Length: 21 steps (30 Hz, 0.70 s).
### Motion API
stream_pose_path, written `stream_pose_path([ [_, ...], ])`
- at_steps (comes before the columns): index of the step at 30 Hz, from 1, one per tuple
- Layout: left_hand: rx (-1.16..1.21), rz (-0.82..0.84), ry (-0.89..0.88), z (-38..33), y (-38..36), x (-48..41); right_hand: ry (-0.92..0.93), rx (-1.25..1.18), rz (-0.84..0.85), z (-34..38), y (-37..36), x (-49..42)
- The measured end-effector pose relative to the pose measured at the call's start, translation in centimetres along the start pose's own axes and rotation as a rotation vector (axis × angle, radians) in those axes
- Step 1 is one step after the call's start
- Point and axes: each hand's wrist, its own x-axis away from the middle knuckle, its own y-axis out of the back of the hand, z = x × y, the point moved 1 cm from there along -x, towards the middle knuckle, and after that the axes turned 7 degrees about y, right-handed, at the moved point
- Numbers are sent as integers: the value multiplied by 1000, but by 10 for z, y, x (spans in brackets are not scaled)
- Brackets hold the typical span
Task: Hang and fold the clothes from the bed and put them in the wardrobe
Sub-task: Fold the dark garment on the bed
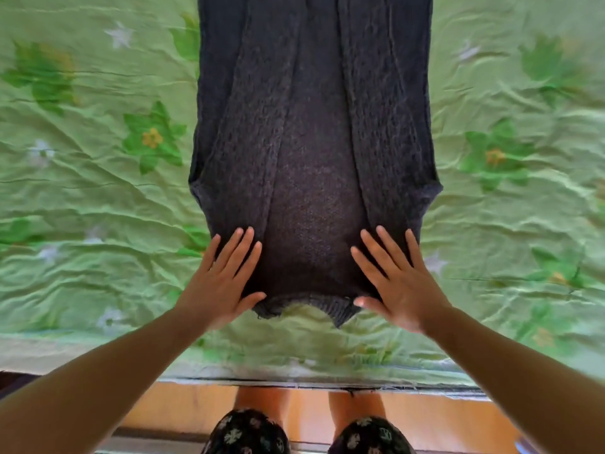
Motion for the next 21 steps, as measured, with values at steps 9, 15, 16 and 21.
stream_pose_path([
  [9,15,-92,-116,45,21,1,25,-154,-189,-33,14,24],
  [15,418,-198,-25,43,59,-38,-167,-492,-326,-44,56,-7],
  [16,592,-197,113,49,71,-49,-261,-604,-347,-49,71,-16],
  [21,955,-366,629,118,137,-146,-640,-757,-631,-138,145,-93],
])
